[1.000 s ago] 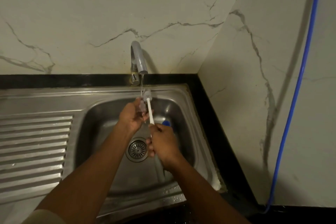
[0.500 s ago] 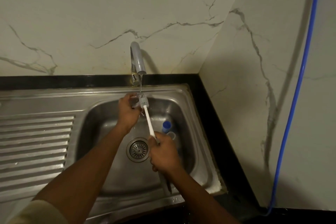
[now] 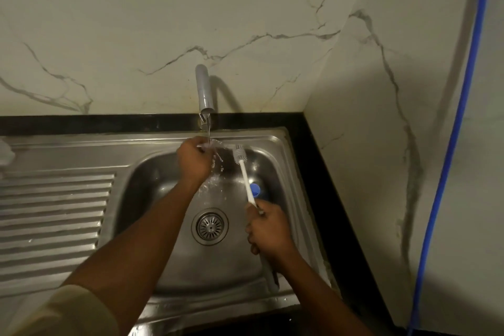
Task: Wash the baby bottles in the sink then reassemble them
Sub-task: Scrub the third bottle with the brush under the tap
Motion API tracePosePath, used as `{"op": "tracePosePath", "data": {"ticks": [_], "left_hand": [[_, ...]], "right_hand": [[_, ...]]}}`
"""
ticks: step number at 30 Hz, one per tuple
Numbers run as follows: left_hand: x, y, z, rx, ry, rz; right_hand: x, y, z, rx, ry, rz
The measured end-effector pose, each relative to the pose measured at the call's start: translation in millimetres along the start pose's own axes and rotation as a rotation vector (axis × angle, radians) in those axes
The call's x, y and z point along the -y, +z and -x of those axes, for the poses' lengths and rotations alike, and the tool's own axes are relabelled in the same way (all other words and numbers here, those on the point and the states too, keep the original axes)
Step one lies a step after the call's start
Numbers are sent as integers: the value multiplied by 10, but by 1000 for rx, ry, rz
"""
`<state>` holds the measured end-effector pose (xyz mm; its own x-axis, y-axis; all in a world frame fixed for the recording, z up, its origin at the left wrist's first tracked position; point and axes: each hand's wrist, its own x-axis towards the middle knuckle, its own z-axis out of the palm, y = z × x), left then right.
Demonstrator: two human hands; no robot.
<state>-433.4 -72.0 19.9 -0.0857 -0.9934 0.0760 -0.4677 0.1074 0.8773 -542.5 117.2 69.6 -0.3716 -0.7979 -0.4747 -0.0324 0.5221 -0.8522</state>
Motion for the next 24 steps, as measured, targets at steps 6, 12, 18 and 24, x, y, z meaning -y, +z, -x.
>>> {"op": "tracePosePath", "data": {"ticks": [6,12,18,24], "left_hand": [[-99,-56,-2,27,-50,-24],[-90,-73,106,161,-305,77],[-234,-41,166,194,-558,423],[-359,-77,178,227,-715,642]], "right_hand": [[-98,-510,-120,-221,-142,131],[-585,-1131,-361,-481,-180,631],[-864,-1277,-459,-549,-125,840],[-833,-1364,-477,-559,-89,983]]}}
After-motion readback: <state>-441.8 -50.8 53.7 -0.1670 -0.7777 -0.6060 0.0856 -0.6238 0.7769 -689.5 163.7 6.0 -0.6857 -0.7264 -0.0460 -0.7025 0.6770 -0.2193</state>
